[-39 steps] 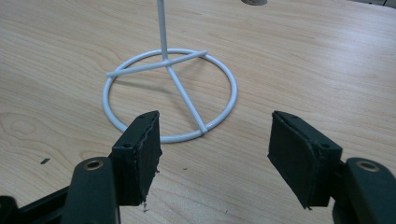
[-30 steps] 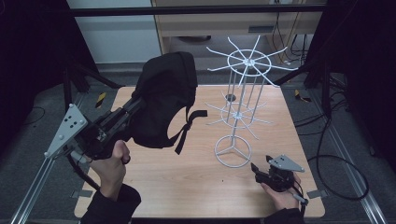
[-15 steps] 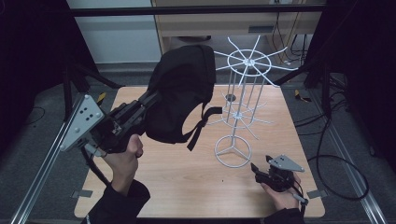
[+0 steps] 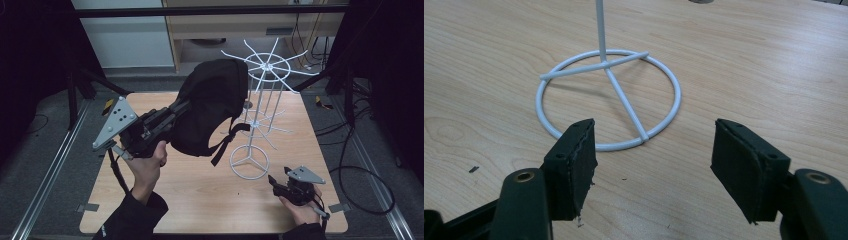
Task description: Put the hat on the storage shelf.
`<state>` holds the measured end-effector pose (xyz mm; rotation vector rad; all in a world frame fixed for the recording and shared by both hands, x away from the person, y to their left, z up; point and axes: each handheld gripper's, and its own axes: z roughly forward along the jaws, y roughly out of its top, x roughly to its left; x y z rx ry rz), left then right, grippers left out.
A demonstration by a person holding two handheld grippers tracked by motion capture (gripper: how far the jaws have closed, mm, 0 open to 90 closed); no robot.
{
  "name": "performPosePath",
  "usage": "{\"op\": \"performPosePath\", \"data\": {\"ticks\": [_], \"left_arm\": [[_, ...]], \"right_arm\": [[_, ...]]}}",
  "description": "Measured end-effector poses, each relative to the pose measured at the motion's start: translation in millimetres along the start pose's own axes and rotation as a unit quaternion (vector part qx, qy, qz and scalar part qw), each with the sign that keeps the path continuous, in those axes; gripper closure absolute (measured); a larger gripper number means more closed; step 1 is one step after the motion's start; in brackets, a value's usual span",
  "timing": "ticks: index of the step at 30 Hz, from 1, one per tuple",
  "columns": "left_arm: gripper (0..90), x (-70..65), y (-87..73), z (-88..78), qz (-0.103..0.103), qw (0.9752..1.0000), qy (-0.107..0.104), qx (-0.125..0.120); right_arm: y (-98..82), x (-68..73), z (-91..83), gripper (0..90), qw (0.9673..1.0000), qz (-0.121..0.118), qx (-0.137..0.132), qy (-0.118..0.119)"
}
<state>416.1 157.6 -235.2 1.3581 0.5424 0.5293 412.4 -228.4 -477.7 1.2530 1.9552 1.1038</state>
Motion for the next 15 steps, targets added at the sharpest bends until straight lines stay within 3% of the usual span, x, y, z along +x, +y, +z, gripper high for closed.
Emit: {"op": "performPosePath", "data": {"ticks": [15], "left_arm": [[80.9,9.5,-31.3,4.5,-0.006,0.9988,0.000,0.048]], "right_arm": [[-0.4,0.6,0.8,34.2,1.0000,-0.002,0.004,0.002]]}}
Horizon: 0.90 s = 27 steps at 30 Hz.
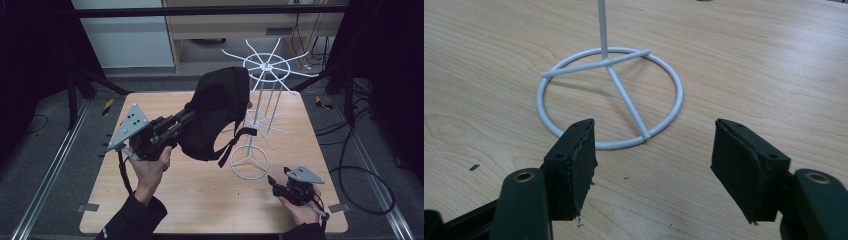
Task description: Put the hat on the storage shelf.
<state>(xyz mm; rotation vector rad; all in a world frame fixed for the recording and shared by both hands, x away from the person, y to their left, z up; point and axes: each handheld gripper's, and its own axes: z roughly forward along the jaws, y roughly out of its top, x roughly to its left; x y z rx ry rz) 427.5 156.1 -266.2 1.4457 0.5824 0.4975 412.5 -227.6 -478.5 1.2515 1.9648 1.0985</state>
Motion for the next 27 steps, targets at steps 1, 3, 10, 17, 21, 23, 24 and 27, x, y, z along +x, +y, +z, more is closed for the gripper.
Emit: {"op": "performPosePath", "data": {"ticks": [1,3,10,17,21,23,24,27], "left_arm": [[80.9,0.9,-5.3,1.8,-0.001,1.0000,0.000,0.008],[80.8,1.4,-9.2,4.0,0.000,0.9999,0.003,0.016],[78.6,0.3,-15.6,10.6,-0.001,0.9995,0.001,0.033],[74.9,-0.7,-26.6,21.3,0.001,0.9978,0.000,0.067],[72.6,0.3,-30.3,22.6,0.001,0.9972,0.002,0.075],[70.4,1.0,-31.2,22.1,0.002,0.9971,0.001,0.076],[69.0,2.0,-32.9,19.9,0.002,0.9969,0.002,0.078],[64.2,3.5,-35.5,13.2,0.005,0.9969,0.002,0.079]], "right_arm": [[-0.1,-0.3,0.2,34.2,1.0000,-0.002,0.000,-0.001],[-0.2,-0.3,0.4,34.2,1.0000,-0.002,0.000,-0.001],[-0.1,0.3,0.2,34.0,1.0000,0.001,0.002,0.001],[-0.2,0.4,0.7,33.8,1.0000,0.000,0.002,0.001],[-0.3,0.3,0.7,33.7,1.0000,0.000,0.003,0.001],[-0.3,0.3,0.7,33.7,1.0000,0.000,0.003,0.001],[-0.3,0.3,0.7,33.7,1.0000,0.000,0.003,0.001],[-0.4,0.3,0.7,33.6,1.0000,0.000,0.003,0.001]]}}
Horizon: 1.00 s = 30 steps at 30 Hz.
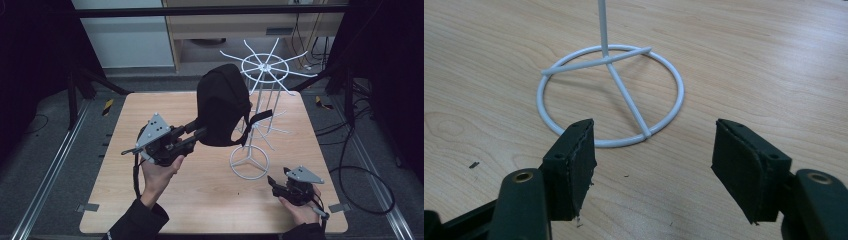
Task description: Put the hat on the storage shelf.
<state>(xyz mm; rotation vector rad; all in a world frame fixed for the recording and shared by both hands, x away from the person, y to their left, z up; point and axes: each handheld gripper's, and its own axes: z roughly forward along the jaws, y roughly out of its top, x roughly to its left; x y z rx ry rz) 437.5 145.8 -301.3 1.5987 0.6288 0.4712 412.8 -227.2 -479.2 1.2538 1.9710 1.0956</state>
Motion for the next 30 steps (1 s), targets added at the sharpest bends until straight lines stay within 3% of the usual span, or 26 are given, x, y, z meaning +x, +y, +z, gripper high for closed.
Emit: {"op": "performPosePath", "data": {"ticks": [8,11,12,13,15,16,17,19,20,21,22,23,24,25,26,27,28,29,30], "left_arm": [[47.0,5.3,-15.6,-25.0,0.007,0.9998,0.015,0.006],[43.6,10.2,-26.9,-38.0,0.004,0.9994,0.032,0.011],[40.8,15.2,-37.0,-46.3,0.001,0.9986,0.048,0.020],[39.4,15.2,-37.0,-46.3,0.001,0.9986,0.048,0.020],[37.3,25.4,-55.6,-57.1,-0.009,0.9965,0.073,0.039],[36.4,25.4,-55.6,-57.1,-0.009,0.9965,0.073,0.039],[35.6,33.7,-69.7,-63.0,-0.020,0.9943,0.091,0.053],[35.2,38.0,-77.0,-65.8,-0.026,0.9929,0.099,0.061],[33.8,45.6,-93.0,-70.2,-0.032,0.9894,0.117,0.080],[33.4,45.6,-93.0,-70.2,-0.032,0.9894,0.117,0.080],[33.0,53.5,-109.8,-74.8,-0.037,0.9852,0.134,0.101],[32.4,57.2,-118.5,-77.3,-0.044,0.9831,0.141,0.109],[32.2,57.2,-118.5,-77.3,-0.044,0.9831,0.141,0.109],[32.2,61.8,-129.5,-80.7,-0.052,0.9805,0.149,0.118],[31.5,68.2,-142.9,-84.1,-0.063,0.9751,0.162,0.138],[31.1,71.8,-148.8,-85.6,-0.066,0.9722,0.166,0.151],[30.5,71.8,-148.8,-85.6,-0.066,0.9722,0.166,0.151],[30.3,77.6,-158.8,-88.8,-0.065,0.9663,0.185,0.167],[29.9,77.6,-158.8,-88.8,-0.065,0.9663,0.185,0.167]], "right_arm": [[-0.3,0.0,-0.6,33.3,1.0000,0.004,0.001,-0.001],[-0.4,-0.1,-0.6,33.1,1.0000,0.005,0.001,-0.001],[-0.7,-0.9,-0.4,32.9,1.0000,0.001,0.000,-0.002],[-0.7,-0.9,-0.4,32.9,1.0000,0.001,0.000,-0.002],[-1.0,-1.4,-0.9,32.5,1.0000,0.002,-0.001,-0.003],[-1.0,-1.4,-0.9,32.5,1.0000,0.002,-0.001,-0.003],[-1.2,-1.2,-1.1,32.0,1.0000,0.005,0.000,-0.004],[-1.3,-1.4,-1.1,31.7,1.0000,0.006,0.000,-0.004],[-1.7,-1.7,-0.9,30.8,1.0000,0.007,0.000,-0.005],[-1.7,-1.7,-0.9,30.8,1.0000,0.007,0.000,-0.005],[-2.3,-2.4,-0.9,29.8,1.0000,0.006,0.000,-0.007],[-2.3,-2.1,-1.3,29.2,0.9999,0.012,0.002,-0.005],[-2.3,-2.1,-1.3,29.2,0.9999,0.012,0.002,-0.005],[-2.6,-2.5,-1.1,28.5,0.9999,0.014,0.002,-0.006],[-3.4,-3.4,-0.6,26.9,0.9999,0.015,0.003,-0.007],[-3.7,-3.9,-0.3,25.9,0.9998,0.015,0.003,-0.009],[-3.7,-3.9,-0.3,25.9,0.9998,0.015,0.003,-0.009],[-4.4,-4.8,0.1,23.5,0.9998,0.018,0.004,-0.009],[-4.6,-4.9,0.1,22.4,0.9997,0.021,0.005,-0.009]]}}
